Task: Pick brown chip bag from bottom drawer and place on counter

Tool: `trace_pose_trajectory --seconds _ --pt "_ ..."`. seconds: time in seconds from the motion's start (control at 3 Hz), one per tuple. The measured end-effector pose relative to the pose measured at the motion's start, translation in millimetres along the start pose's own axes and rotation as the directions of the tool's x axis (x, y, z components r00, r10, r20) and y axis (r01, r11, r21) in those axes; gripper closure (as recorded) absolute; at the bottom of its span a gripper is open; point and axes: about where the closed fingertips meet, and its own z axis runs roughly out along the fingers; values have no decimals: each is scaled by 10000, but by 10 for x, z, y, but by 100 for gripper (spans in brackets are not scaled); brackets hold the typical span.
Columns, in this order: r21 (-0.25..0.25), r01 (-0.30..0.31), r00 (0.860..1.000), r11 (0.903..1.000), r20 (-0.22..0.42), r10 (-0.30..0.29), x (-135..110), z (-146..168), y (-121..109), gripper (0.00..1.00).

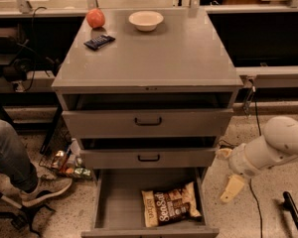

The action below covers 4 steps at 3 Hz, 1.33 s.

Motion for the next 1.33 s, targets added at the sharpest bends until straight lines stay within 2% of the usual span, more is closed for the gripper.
trace_pose_trajectory --seconds 0.67,1.0,1.33 --pt "-601 180 9946 9980 1030 -117 135 981 -56 0" --pt "-602 180 9946 9980 1030 -117 135 981 -55 0" --pt "67 201 9965 9998 809 -206 340 1237 -168 0"
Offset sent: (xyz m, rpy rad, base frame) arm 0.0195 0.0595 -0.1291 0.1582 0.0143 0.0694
